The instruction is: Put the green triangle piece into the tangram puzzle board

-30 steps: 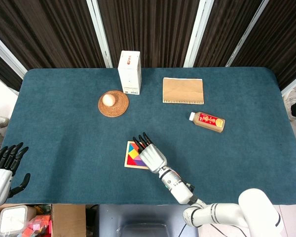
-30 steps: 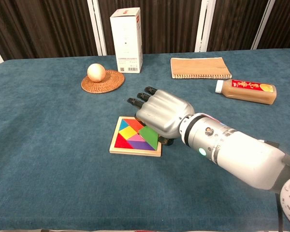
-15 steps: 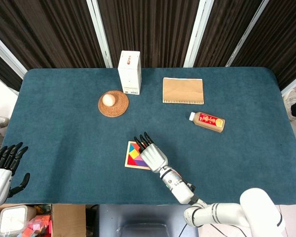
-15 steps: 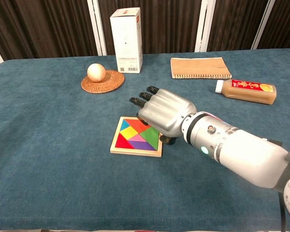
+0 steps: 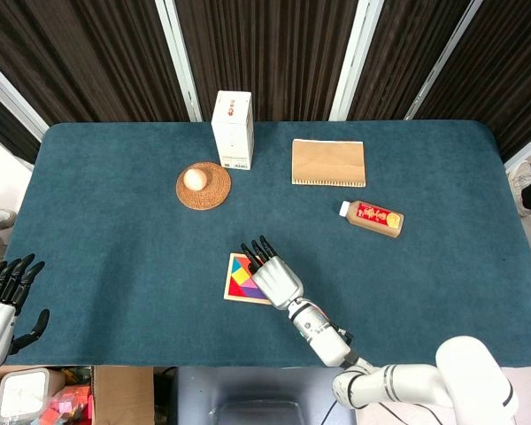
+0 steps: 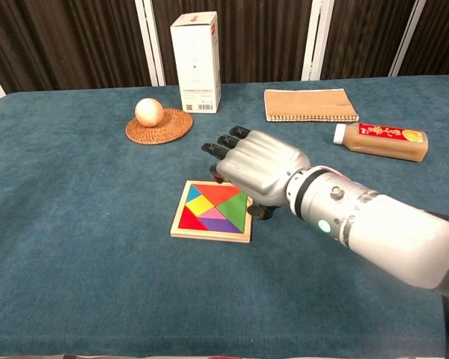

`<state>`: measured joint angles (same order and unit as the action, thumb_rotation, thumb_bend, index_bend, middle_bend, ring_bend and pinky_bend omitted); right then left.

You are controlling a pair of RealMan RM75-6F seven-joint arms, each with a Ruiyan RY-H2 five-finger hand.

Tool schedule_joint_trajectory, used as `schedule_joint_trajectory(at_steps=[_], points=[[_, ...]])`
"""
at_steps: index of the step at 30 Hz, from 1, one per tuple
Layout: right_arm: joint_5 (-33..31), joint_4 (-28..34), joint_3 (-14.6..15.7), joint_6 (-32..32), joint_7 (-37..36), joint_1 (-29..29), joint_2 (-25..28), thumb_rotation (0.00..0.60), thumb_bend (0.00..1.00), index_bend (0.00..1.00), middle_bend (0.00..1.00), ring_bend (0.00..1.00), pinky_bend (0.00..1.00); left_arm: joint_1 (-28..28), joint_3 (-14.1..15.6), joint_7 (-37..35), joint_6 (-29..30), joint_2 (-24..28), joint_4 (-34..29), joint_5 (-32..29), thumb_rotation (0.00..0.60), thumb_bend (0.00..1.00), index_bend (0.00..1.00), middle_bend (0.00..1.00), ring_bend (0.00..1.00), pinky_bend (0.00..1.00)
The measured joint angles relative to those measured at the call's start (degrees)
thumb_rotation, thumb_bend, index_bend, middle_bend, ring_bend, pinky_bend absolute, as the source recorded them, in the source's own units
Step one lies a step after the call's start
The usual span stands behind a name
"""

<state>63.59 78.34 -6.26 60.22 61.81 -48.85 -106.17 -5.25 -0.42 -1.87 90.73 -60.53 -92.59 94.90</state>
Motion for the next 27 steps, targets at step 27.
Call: schedule_joint_trajectory(at_steps=[27], points=[[13.87,18.88,15.98,35.08,-50.2,39.66,39.63,0.6,0.13,0.0,0.0,0.0,0.0,-1.59,-0.48,6.34,-4.66,-2.28,-0.81,-2.89,0.6,0.46,0.0,0.0,0.0,0.05]])
